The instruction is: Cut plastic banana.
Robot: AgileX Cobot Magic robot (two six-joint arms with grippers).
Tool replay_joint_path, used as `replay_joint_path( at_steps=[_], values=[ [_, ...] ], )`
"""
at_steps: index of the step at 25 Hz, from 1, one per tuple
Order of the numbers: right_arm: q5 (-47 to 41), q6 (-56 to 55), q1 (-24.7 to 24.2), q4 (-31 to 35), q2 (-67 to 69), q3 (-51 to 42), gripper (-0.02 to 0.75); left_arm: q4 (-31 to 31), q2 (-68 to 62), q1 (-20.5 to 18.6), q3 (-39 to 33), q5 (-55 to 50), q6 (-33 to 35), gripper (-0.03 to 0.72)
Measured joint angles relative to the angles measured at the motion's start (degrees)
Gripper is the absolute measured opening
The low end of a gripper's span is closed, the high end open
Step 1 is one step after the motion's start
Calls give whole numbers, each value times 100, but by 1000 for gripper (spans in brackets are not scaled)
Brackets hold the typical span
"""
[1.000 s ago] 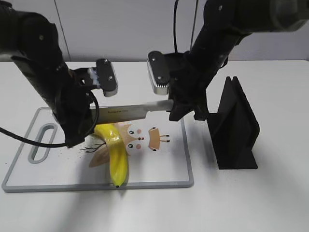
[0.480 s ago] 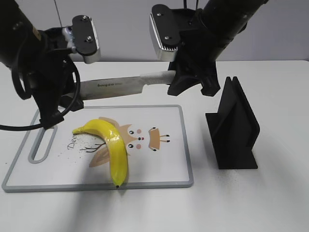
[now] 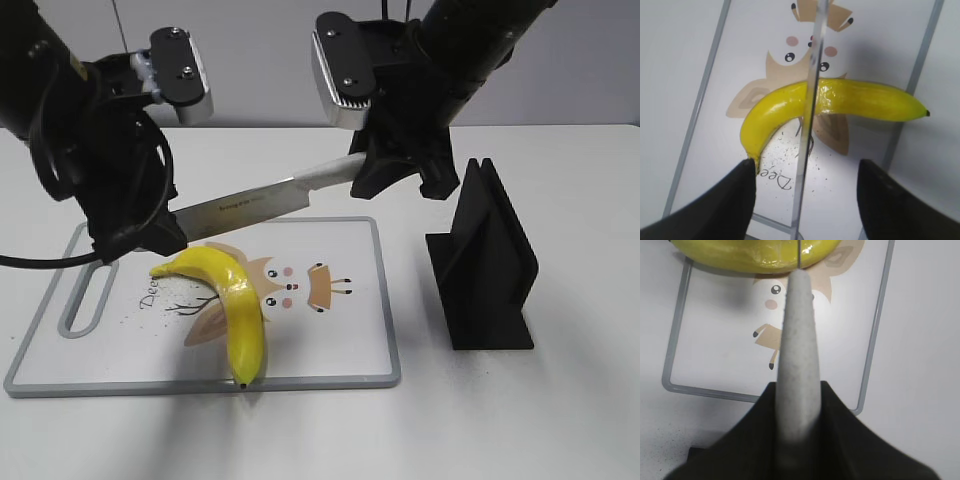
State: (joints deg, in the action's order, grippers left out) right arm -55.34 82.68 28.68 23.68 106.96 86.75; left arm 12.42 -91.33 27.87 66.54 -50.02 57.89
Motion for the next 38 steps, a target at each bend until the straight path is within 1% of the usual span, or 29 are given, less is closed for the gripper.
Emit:
replay_joint_path(
  at_steps=[4, 7, 10, 12, 14, 16, 19, 22, 25, 29, 31, 33, 36, 38],
  values=[
    [0, 0, 0, 0, 0, 0, 187, 48, 106, 0, 0, -39, 0, 643],
    [0, -318, 0, 0, 0, 0, 187, 42, 380, 0, 0, -118, -23, 631],
    [0, -1050, 0, 0, 0, 0, 187, -183, 717, 0, 0, -178, -462, 591],
    [0, -1573, 0, 0, 0, 0, 187, -518, 935, 0, 0, -192, -1007, 572],
    [-23, -2263, 0, 0, 0, 0, 187, -959, 1149, -13, 0, -198, -1809, 565],
    [-97, -3123, 0, 0, 0, 42, 187, -1333, 1283, -119, 0, -303, -2748, 563],
    [-384, -4071, 0, -64, 0, 233, 187, -1540, 1348, -488, 0, -765, -3566, 562],
    [-888, -4514, 0, -146, -2, 461, 187, -1572, 1348, -930, 0, -1324, -4043, 561],
    [-1334, -5022, 0, -158, -13, 524, 187, -1474, 1348, -1334, 0, -1827, -4338, 560],
    [-1422, -6160, 0, -212, -34, 524, 187, -985, 1433, -1756, -71, -1951, -4522, 554],
    [-1416, -6507, 0, -206, -140, 421, 187, -777, 1611, -1835, -256, -1958, -4543, 553],
    [-1359, -6852, 11, -195, -345, 162, 187, -688, 1855, -1834, -455, -1963, -4546, 552],
    [-978, -7305, 13, -196, -804, -368, 187, -642, 2328, -1837, -813, -1963, -4553, 552],
    [-562, -7525, 19, -196, -1159, -765, 187, -642, 2687, -1841, -1080, -1969, -4565, 552]
  ],
)
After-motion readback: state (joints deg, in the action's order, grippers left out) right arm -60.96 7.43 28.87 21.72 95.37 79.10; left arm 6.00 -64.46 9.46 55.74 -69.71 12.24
